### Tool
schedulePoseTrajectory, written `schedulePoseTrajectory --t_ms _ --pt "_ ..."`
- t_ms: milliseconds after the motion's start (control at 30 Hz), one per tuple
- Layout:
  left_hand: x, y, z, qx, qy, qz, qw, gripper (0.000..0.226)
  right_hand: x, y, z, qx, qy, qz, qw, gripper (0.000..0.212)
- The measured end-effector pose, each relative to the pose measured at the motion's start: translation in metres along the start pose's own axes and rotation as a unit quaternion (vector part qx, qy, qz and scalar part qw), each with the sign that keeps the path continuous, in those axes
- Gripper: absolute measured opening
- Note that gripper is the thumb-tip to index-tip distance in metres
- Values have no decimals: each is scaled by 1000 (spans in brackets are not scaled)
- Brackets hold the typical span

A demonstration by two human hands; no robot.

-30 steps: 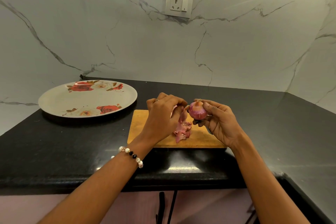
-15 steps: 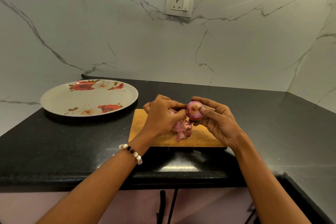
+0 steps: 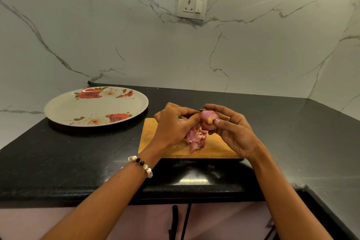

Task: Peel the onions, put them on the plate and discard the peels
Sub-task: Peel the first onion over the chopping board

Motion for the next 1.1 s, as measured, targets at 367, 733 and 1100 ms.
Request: schedulePoseTrajectory --t_ms 367,733,1100 --pt "-7 0 -2 73 65 33 995 21 -9 -3 1 -200 -34 -42 978 43" --pt "-20 -14 -10 106 14 -50 993 14 -24 15 -4 -190 -56 -95 975 42" --pt "-36 4 -8 -3 37 30 999 38 -35 14 -13 -290 -66 -161 941 38"
Point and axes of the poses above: each hand's wrist, its own x-axis towards the middle knuckle, its own y-axis out of the palm, z = x × y, the point moved 7 cm from there along x, towards the middle knuckle
